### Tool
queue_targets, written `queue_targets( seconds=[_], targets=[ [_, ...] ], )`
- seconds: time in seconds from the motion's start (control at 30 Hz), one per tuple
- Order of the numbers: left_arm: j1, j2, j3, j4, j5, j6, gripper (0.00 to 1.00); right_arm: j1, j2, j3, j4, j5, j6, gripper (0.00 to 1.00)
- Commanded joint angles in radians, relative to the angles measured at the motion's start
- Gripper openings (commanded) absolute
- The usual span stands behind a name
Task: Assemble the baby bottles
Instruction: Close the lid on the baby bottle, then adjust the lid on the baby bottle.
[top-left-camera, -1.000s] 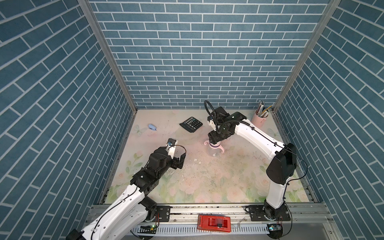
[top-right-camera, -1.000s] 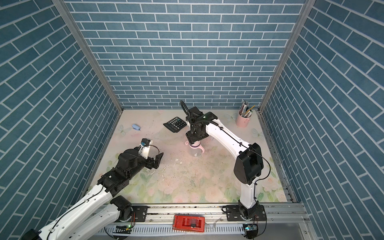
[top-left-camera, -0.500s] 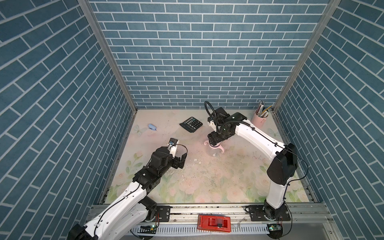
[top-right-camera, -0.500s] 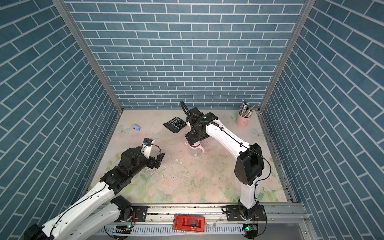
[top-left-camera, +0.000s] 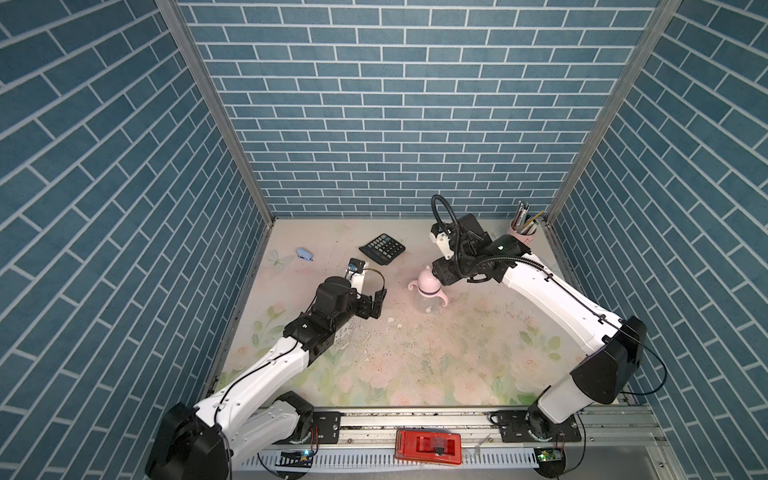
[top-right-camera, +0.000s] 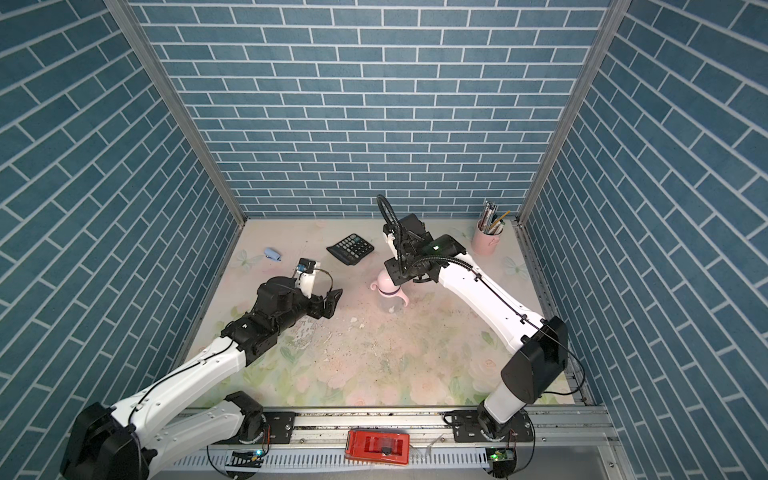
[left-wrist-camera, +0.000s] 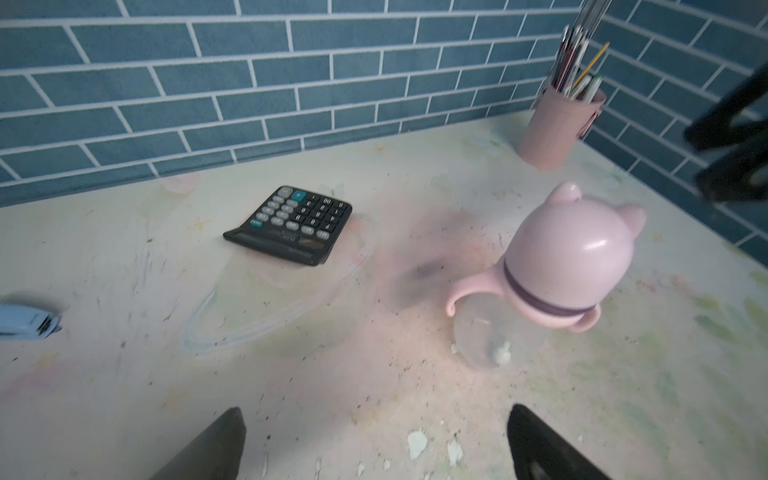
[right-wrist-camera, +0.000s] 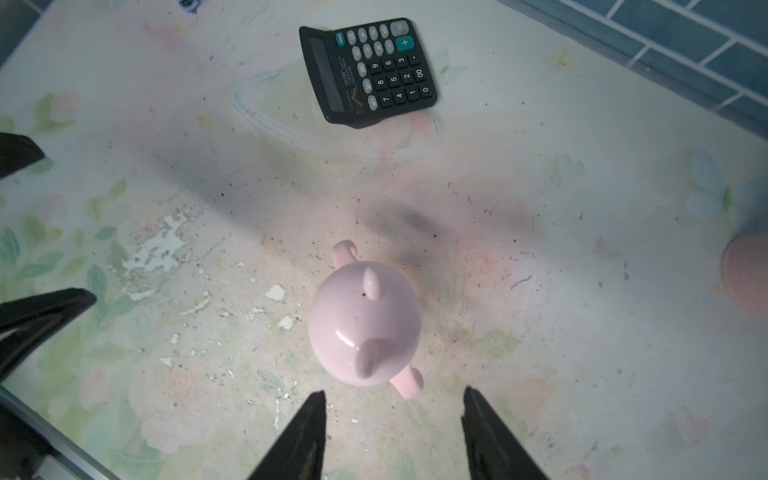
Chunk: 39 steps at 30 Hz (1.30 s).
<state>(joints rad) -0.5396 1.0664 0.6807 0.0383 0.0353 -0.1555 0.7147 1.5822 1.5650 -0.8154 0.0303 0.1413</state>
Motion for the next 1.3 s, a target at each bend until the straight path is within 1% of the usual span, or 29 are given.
queue_targets(
  seconds=[0.0, 0.13, 0.33, 0.47, 0.53, 1.0, 1.27],
  targets=[
    [0.006, 0.074, 0.084, 0.07, 0.049, -0.053, 0.98, -0.005, -0.01, -0.061, 0.172, -0.018, 0.051, 0.46],
    [0.005, 0.164, 0.156, 0.077, 0.082, -0.061, 0.97, -0.006, -0.032, -0.127, 0.268, -0.03, 0.067, 0.41],
    [0.004, 0.237, 0.195, 0.12, 0.134, -0.083, 0.97, -0.008, -0.037, -0.151, 0.304, -0.041, 0.072, 0.39],
    [0.004, 0.268, 0.21, 0.112, 0.16, -0.084, 0.97, -0.008, -0.053, -0.178, 0.312, -0.046, 0.083, 0.27],
    [0.004, 0.276, 0.214, 0.11, 0.164, -0.084, 0.97, -0.008, -0.066, -0.196, 0.312, -0.05, 0.092, 0.23],
    [0.001, 0.317, 0.25, 0.091, 0.186, -0.1, 0.97, -0.008, -0.12, -0.302, 0.332, -0.068, 0.13, 0.22],
    [-0.002, 0.342, 0.272, 0.083, 0.206, -0.105, 0.97, -0.008, -0.136, -0.324, 0.332, -0.097, 0.152, 0.21]
  ],
)
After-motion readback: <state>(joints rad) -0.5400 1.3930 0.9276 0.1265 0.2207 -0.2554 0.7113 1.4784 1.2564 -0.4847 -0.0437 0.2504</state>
